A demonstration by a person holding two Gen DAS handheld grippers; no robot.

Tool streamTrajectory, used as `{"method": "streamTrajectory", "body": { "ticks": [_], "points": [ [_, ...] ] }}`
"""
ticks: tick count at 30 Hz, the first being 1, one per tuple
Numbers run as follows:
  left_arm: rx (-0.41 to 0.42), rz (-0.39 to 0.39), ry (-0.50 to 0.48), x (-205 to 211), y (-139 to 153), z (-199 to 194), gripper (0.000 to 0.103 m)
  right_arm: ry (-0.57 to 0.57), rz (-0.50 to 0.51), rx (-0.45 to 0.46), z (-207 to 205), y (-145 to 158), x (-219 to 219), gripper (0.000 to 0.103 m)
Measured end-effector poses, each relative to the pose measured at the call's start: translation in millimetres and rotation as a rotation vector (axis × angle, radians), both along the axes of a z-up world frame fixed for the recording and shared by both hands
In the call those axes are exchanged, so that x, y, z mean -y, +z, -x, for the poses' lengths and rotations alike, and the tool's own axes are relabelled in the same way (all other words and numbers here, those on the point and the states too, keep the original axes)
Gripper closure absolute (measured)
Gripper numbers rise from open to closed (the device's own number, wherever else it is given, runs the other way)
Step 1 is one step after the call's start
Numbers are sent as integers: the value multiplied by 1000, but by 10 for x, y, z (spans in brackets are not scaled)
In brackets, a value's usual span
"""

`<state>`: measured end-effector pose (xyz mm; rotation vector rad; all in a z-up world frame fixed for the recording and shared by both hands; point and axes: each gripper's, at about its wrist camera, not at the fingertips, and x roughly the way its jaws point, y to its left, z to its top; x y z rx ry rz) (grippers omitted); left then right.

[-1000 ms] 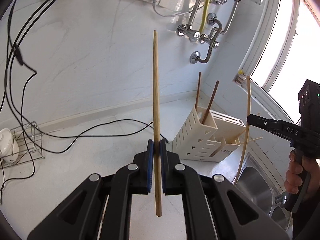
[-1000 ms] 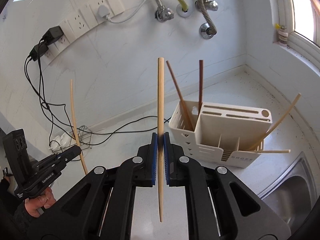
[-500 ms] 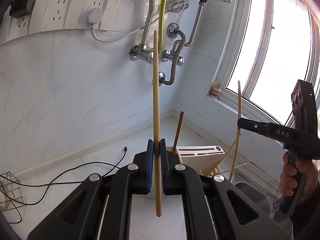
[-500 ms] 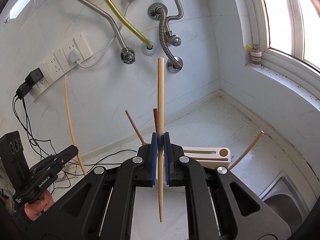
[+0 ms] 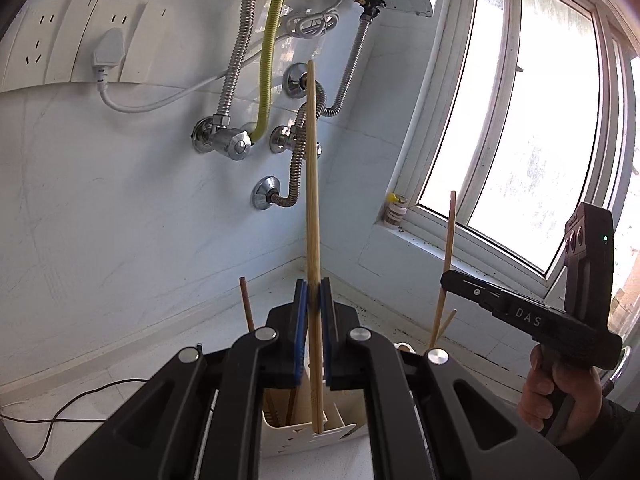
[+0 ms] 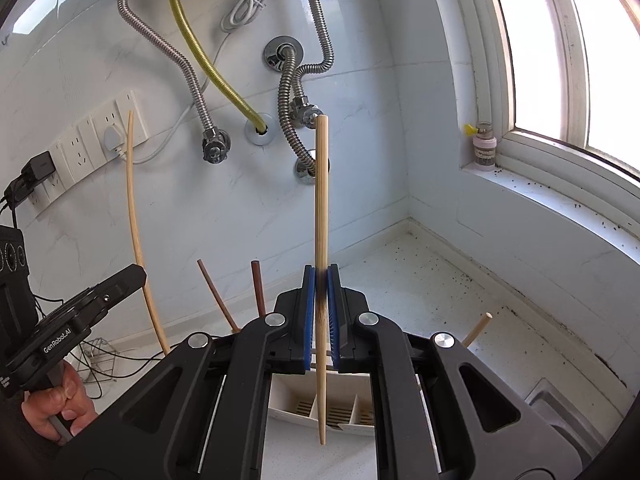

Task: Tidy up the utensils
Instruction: 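Lift both held chopsticks and carry them over the cream holder, then lower both chopsticks into the holder slots and open both grippers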

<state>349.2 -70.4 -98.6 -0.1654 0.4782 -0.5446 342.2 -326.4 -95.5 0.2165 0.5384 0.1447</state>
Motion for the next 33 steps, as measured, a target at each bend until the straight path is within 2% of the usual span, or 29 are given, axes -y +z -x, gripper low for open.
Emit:
{"method": "streamTrajectory", "body": {
  "ticks": [7,22,23,24,25,26,27,29,33],
  "points": [
    [-10,24,4,25,-227,-173,97,-40,16,33,-81,-177,124,97],
    [18,-16,-6,139,-569,-322,97,-43,52,35,-157,-445,137,97],
    [34,-26,-2,143,-584,-302,90,-35,51,25,-174,-470,136,97],
    [44,-30,-1,139,-595,-274,74,-33,53,19,-177,-491,135,95],
    [55,-32,5,133,-599,-254,64,-39,54,24,-160,-502,137,86],
    [67,-31,20,120,-591,-230,48,-58,48,43,-113,-494,150,43],
    [81,-23,29,100,-576,-199,41,-85,38,97,-29,-464,168,19],
    [101,-17,35,71,-531,-155,40,-89,43,151,63,-396,170,19],
    [120,-22,53,21,-463,-93,33,-97,30,156,80,-337,206,19]
  ]
}}
